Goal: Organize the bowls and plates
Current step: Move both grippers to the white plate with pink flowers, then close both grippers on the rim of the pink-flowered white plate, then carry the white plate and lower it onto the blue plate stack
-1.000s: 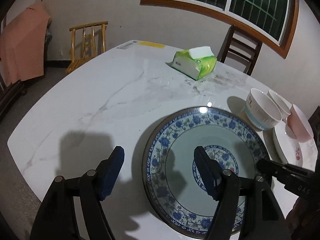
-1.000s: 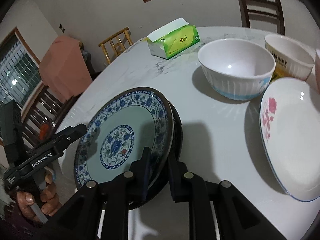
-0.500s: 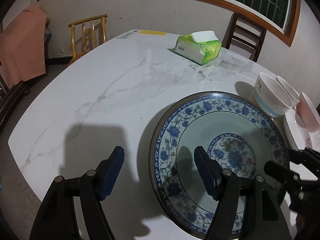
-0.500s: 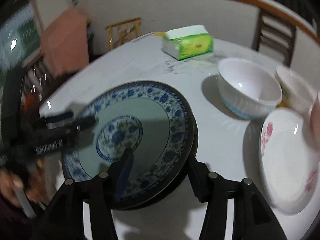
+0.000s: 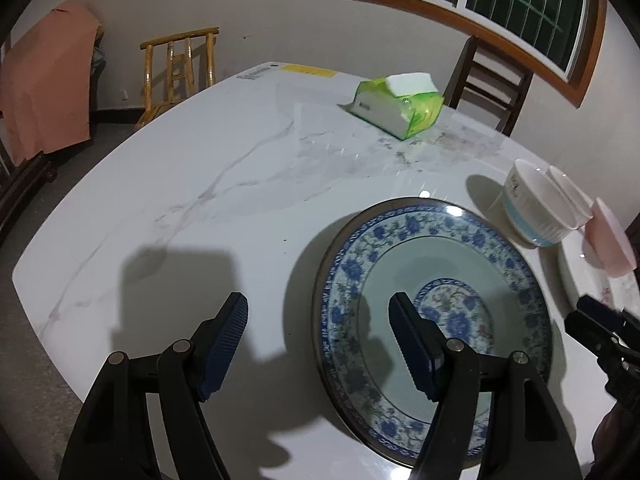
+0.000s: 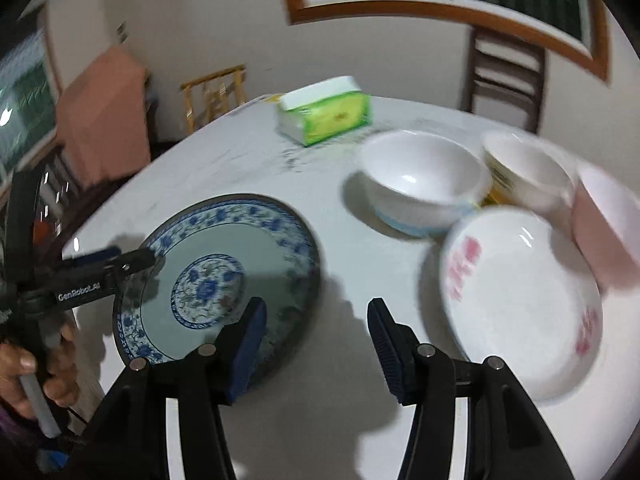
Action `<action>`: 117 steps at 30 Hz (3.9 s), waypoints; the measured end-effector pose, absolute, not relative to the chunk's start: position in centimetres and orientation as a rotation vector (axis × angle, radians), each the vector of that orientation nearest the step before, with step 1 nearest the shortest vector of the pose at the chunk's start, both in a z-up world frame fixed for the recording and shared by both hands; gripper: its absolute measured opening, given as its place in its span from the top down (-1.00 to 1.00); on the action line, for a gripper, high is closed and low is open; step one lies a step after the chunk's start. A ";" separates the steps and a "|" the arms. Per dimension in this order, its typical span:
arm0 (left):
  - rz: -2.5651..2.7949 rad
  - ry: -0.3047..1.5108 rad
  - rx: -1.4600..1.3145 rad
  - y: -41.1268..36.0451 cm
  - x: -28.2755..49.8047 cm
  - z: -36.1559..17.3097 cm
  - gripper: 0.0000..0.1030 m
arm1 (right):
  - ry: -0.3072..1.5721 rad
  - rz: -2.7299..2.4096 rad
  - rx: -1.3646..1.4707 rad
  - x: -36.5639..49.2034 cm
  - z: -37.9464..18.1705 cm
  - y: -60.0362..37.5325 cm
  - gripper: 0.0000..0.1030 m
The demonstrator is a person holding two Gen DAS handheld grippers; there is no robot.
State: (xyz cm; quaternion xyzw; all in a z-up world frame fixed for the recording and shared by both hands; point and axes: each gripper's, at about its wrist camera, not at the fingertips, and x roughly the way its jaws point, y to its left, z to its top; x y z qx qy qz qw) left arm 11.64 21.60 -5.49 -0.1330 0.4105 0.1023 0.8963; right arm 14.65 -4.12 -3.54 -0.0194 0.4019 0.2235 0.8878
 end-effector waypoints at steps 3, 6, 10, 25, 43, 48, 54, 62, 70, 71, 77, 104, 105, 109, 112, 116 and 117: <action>0.166 0.849 -0.275 20.8 11.3 -4.9 -0.48 | 0.887 0.366 0.014 14.1 -3.7 -7.3 -0.05; 0.144 0.834 -0.228 19.2 10.8 -3.8 -0.69 | 0.886 0.298 -0.016 12.9 -3.3 -10.2 -0.05; 0.197 0.781 -0.169 16.3 10.0 -1.3 -0.98 | 0.652 0.336 -0.025 8.8 -0.9 -14.6 -0.05; -0.228 0.773 -0.170 2.7 13.8 1.3 -0.96 | 0.805 0.321 0.498 11.9 -3.7 -27.8 -0.34; -0.167 1.067 -0.279 0.3 23.7 -4.3 -0.40 | 0.904 0.313 0.586 20.1 -5.6 -28.1 0.13; -0.170 1.107 -0.283 -0.2 24.6 -5.4 -0.42 | 0.937 0.320 0.591 20.8 -6.5 -27.9 0.13; -0.170 1.104 -0.309 -0.2 25.1 -6.2 -0.41 | 0.970 0.303 0.582 21.9 -7.6 -27.7 0.15; -0.197 1.120 -0.253 -1.4 25.5 -7.0 0.29 | 1.001 0.308 0.578 22.7 -8.5 -27.2 0.53; -0.216 1.116 -0.249 -2.1 24.4 -6.9 0.73 | 1.006 0.301 0.557 22.1 -8.5 -26.9 0.83; -0.219 1.114 -0.251 -2.1 24.0 -6.7 0.73 | 1.004 0.297 0.550 21.6 -8.5 -26.9 0.83; -0.230 1.099 -0.264 -2.3 21.6 -5.7 0.75 | 1.006 0.299 0.579 19.1 -8.7 -26.6 0.83; -0.062 0.935 -0.382 10.4 12.0 -0.6 0.72 | 1.030 0.536 0.445 17.1 -4.0 -13.0 0.82; -0.048 0.932 -0.384 11.2 11.8 -0.6 0.72 | 1.036 0.544 0.441 17.4 -4.0 -12.3 0.82; -0.008 0.927 -0.405 13.6 11.1 -0.9 0.72 | 1.058 0.569 0.403 17.9 -4.2 -9.2 0.83; 0.016 0.930 -0.428 15.4 10.8 -1.5 0.69 | 1.073 0.582 0.368 18.2 -4.5 -7.0 0.83; 0.045 0.935 -0.453 17.2 10.5 -2.3 0.66 | 1.094 0.594 0.337 18.7 -4.8 -4.7 0.83; 0.051 0.935 -0.462 17.6 10.5 -2.5 0.66 | 1.097 0.596 0.332 18.7 -4.8 -4.3 0.83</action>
